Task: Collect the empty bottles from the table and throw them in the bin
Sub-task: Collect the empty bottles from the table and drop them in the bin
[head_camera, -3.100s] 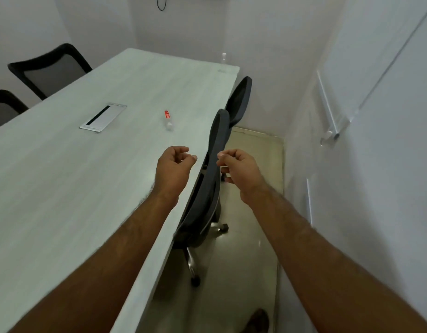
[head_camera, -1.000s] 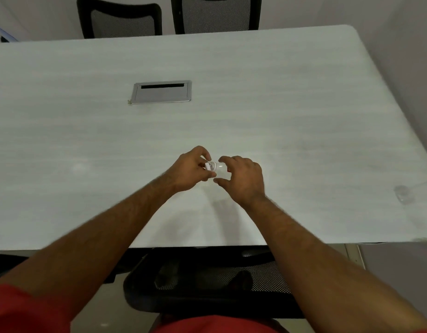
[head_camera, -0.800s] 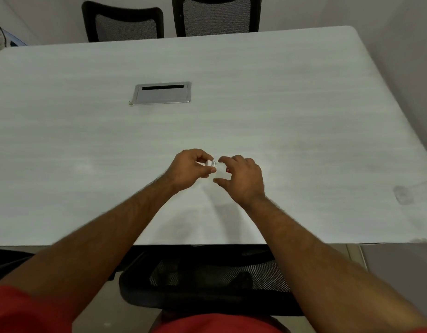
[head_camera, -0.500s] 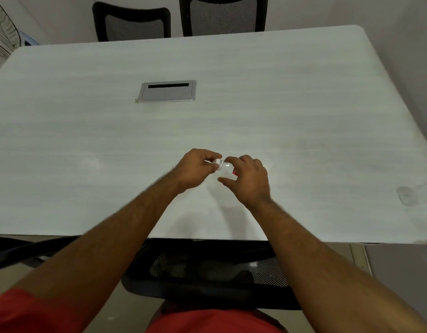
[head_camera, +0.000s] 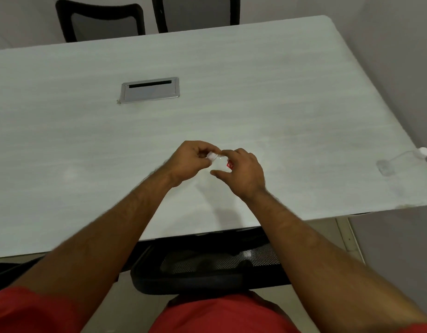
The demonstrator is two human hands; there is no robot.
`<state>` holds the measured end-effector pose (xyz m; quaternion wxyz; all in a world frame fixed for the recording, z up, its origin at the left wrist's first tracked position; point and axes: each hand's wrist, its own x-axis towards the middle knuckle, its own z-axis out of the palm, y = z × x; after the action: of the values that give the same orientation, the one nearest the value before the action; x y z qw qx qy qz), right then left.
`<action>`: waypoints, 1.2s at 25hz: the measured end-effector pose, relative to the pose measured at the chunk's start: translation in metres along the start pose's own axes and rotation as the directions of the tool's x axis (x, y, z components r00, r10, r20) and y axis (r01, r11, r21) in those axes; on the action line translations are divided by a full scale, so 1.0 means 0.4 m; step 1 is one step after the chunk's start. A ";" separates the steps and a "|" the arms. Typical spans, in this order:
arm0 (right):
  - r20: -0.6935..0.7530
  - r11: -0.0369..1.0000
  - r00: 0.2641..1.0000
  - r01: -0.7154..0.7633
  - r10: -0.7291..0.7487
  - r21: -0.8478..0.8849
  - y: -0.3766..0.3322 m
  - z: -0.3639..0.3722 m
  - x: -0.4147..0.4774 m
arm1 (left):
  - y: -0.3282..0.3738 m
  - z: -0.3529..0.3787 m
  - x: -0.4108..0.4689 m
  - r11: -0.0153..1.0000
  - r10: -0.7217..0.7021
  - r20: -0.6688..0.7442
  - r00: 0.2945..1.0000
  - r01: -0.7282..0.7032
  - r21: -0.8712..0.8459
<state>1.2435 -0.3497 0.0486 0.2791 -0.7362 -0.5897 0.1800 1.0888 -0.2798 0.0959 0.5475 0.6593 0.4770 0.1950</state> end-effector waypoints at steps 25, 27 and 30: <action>0.182 0.328 0.699 -0.529 0.691 0.783 0.773 -0.561 -0.225 | 0.290 0.980 0.297 0.993 0.052 0.251 0.966 -0.076 0.085; 0.150 0.279 0.616 -0.543 0.774 0.792 0.881 -0.602 -0.227 | 0.297 1.108 0.335 0.977 -0.004 0.134 0.991 -0.025 0.210; 0.126 0.247 0.565 -0.536 0.815 0.807 0.972 -0.633 -0.199 | 0.307 1.236 0.400 0.945 -0.006 0.109 0.994 -0.030 0.326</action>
<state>1.6735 -0.5350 -0.0016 0.5496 -0.7356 -0.0112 0.3958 1.6004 -0.4032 0.0045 0.4543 0.7535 0.4684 0.0805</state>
